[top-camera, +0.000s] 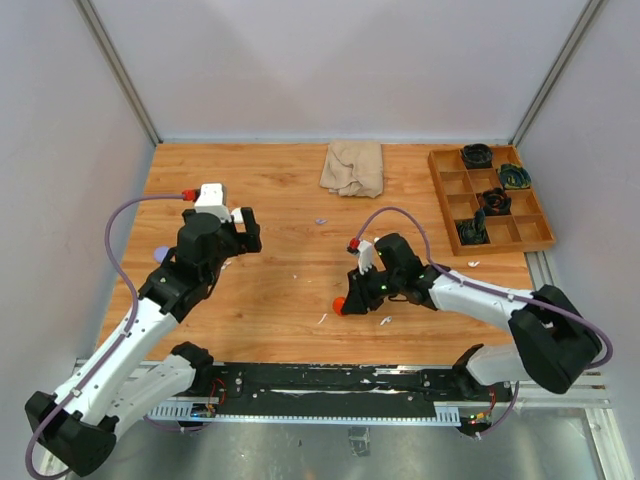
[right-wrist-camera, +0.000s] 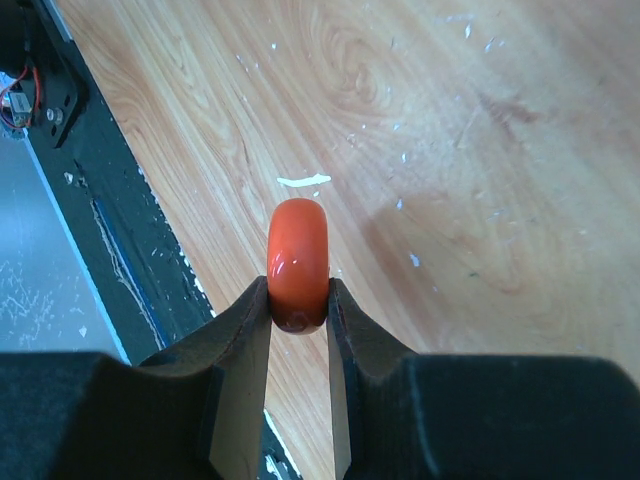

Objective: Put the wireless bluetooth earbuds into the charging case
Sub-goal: Place the charging case at the center of the board.

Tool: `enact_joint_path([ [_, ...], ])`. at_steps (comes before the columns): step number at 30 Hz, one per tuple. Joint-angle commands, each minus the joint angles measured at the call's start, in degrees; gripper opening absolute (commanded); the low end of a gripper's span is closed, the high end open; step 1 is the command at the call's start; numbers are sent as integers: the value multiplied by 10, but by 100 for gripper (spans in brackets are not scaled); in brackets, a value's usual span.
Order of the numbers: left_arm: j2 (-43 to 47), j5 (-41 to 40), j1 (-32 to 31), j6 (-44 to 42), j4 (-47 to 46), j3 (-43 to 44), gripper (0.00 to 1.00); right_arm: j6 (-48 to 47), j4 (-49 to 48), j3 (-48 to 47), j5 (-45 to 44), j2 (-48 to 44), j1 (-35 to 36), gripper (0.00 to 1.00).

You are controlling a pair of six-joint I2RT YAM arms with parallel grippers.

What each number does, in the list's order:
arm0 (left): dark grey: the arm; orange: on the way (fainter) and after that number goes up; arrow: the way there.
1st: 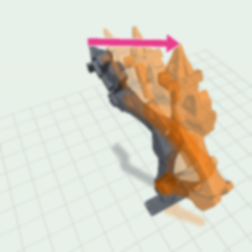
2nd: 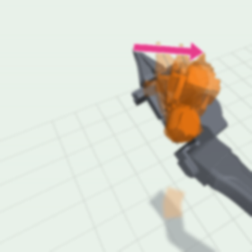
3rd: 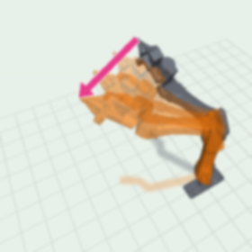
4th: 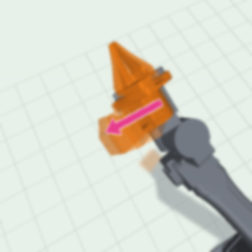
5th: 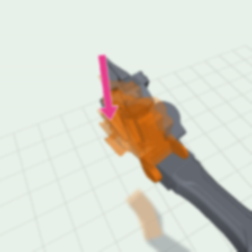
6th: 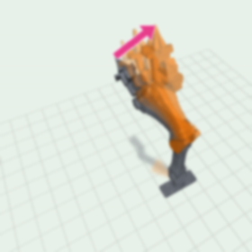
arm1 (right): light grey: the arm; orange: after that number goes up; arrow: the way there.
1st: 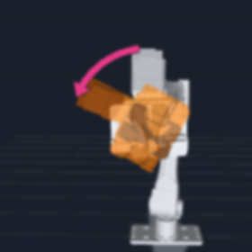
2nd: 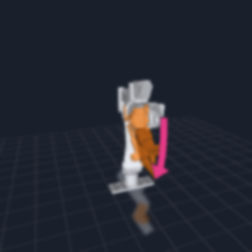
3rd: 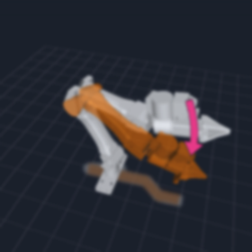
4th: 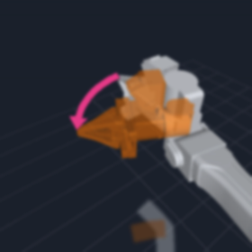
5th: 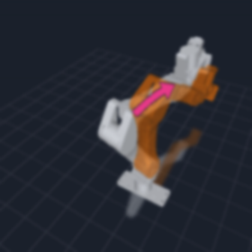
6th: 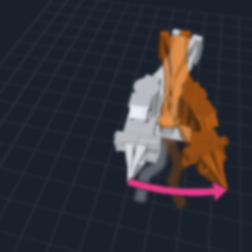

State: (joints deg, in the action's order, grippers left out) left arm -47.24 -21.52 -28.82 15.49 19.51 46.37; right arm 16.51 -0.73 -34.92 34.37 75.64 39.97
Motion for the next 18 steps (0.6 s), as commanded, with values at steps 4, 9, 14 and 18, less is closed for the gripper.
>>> enact_joint_path([
  [4, 39, -55, 42, 15, -22, -44, 99, 50, 5, -13, -9, 71, 38, 12],
  [9, 46, -44, 56, 16, -25, -50, 99, 63, 17, -20, -15, 103, 45, 19],
  [14, 43, -35, 67, 19, -23, -51, 99, 62, 46, -18, -41, 92, 45, 40],
  [18, 41, -32, 73, 20, -24, -51, 99, 49, 84, -20, -77, 63, 45, 55],
])
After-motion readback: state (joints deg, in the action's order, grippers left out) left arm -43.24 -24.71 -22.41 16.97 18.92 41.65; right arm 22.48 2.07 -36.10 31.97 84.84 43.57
